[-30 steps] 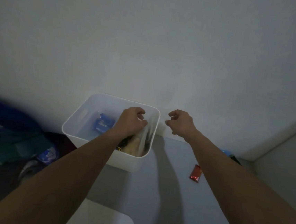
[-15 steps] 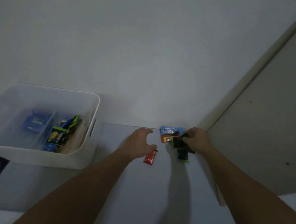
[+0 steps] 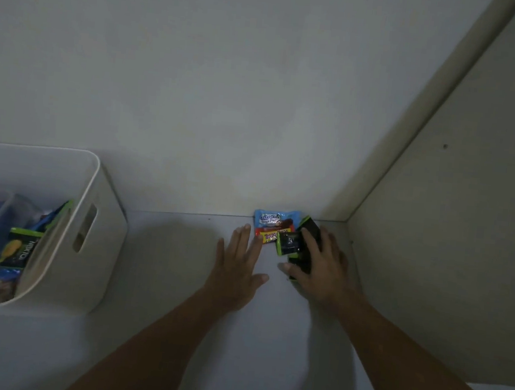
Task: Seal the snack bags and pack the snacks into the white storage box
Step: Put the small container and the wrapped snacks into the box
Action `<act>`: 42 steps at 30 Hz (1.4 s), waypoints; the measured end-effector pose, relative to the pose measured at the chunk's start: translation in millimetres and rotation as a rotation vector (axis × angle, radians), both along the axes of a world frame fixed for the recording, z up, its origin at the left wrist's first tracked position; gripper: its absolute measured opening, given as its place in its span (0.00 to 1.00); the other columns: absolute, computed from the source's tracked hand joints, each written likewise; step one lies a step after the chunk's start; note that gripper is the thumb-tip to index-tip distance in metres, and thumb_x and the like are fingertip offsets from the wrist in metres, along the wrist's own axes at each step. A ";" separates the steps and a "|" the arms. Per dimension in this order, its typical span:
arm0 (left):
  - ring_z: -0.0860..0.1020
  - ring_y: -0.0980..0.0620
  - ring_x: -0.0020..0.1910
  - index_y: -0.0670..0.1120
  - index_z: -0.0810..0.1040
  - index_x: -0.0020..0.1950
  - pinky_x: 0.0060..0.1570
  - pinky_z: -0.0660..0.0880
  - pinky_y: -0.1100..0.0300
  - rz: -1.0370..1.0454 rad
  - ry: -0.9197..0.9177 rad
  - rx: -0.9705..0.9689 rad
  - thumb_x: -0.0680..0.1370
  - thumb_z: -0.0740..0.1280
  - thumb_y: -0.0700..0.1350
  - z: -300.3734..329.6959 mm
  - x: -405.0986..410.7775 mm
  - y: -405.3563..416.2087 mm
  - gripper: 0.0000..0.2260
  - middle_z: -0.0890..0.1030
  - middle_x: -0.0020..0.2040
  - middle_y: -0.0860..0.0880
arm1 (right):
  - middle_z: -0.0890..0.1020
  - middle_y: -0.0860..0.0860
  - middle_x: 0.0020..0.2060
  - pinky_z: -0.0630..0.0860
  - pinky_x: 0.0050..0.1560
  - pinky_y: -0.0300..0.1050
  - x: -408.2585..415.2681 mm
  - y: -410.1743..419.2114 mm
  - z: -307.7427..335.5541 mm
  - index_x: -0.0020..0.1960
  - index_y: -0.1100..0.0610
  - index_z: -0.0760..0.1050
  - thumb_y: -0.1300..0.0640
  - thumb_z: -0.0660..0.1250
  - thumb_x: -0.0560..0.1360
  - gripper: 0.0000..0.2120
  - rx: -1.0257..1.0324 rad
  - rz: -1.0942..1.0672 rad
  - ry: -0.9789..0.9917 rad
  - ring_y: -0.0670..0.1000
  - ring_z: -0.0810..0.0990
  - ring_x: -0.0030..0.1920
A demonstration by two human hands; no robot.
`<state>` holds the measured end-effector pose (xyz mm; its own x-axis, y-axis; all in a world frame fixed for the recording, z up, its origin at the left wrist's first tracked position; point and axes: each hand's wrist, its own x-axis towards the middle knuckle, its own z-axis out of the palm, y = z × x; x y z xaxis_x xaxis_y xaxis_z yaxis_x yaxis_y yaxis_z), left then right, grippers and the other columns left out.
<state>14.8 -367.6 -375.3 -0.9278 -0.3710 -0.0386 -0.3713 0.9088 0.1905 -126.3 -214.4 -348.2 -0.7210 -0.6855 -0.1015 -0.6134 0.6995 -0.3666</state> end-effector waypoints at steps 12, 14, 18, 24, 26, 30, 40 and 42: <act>0.59 0.40 0.76 0.48 0.68 0.71 0.71 0.59 0.38 -0.161 0.110 -0.145 0.76 0.57 0.57 -11.7 -52.2 -21.8 0.26 0.64 0.75 0.43 | 0.66 0.54 0.70 0.68 0.63 0.55 -17.6 3.9 -21.1 0.60 0.44 0.74 0.37 0.65 0.70 0.22 -0.102 -0.042 0.134 0.59 0.67 0.64; 0.65 0.39 0.72 0.46 0.72 0.66 0.70 0.60 0.39 -0.157 0.149 -0.103 0.75 0.58 0.58 -13.7 -52.4 -22.2 0.24 0.73 0.67 0.43 | 0.69 0.55 0.67 0.72 0.60 0.53 -16.9 7.4 -22.1 0.58 0.47 0.76 0.39 0.68 0.68 0.21 -0.151 -0.065 0.110 0.60 0.69 0.60; 0.77 0.41 0.51 0.44 0.73 0.56 0.57 0.70 0.49 -0.139 0.325 0.025 0.72 0.62 0.56 -10.6 -51.0 -19.3 0.20 0.77 0.49 0.43 | 0.72 0.54 0.60 0.74 0.52 0.45 -13.5 8.7 -17.3 0.52 0.51 0.77 0.45 0.73 0.66 0.18 -0.240 -0.069 0.052 0.56 0.73 0.56; 0.75 0.42 0.46 0.47 0.68 0.64 0.46 0.74 0.52 -0.037 0.346 0.150 0.72 0.62 0.54 -2.7 -35.9 -8.2 0.22 0.74 0.51 0.42 | 0.69 0.47 0.51 0.64 0.39 0.27 0.4 5.2 -7.0 0.47 0.56 0.77 0.60 0.77 0.65 0.13 -0.360 -0.204 -0.131 0.46 0.73 0.47; 0.76 0.39 0.47 0.45 0.68 0.64 0.49 0.77 0.51 -0.025 0.365 0.185 0.71 0.63 0.51 -1.8 -27.9 -6.8 0.22 0.74 0.55 0.37 | 0.71 0.48 0.48 0.64 0.40 0.20 5.9 7.3 -4.8 0.45 0.55 0.77 0.63 0.77 0.63 0.13 -0.391 -0.238 -0.182 0.48 0.74 0.45; 0.78 0.39 0.47 0.43 0.75 0.62 0.48 0.78 0.53 0.003 0.326 0.234 0.68 0.61 0.51 4.9 -3.5 -2.2 0.24 0.78 0.50 0.39 | 0.75 0.51 0.42 0.66 0.38 0.25 15.5 10.5 5.4 0.41 0.53 0.76 0.64 0.75 0.63 0.12 -0.376 -0.202 -0.225 0.52 0.75 0.42; 0.78 0.40 0.48 0.39 0.78 0.60 0.47 0.78 0.53 0.201 0.501 0.289 0.68 0.67 0.48 113.3 56.3 -19.5 0.23 0.78 0.48 0.39 | 0.80 0.51 0.37 0.81 0.39 0.50 47.4 -31.1 108.6 0.35 0.42 0.69 0.58 0.74 0.65 0.16 -0.446 -0.048 -0.268 0.55 0.80 0.40; 0.77 0.41 0.51 0.42 0.78 0.62 0.51 0.77 0.51 0.258 0.533 0.264 0.68 0.67 0.49 145.1 72.4 -33.2 0.23 0.78 0.50 0.41 | 0.80 0.52 0.37 0.80 0.41 0.49 61.3 -52.0 138.0 0.36 0.43 0.70 0.58 0.74 0.65 0.15 -0.480 0.001 -0.259 0.54 0.80 0.40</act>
<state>87.1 -400.8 -230.1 -0.7271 -0.6257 0.2824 -0.3640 0.7002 0.6141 -65.0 -266.5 -210.2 -0.7135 -0.6989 0.0486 -0.4609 0.4161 -0.7839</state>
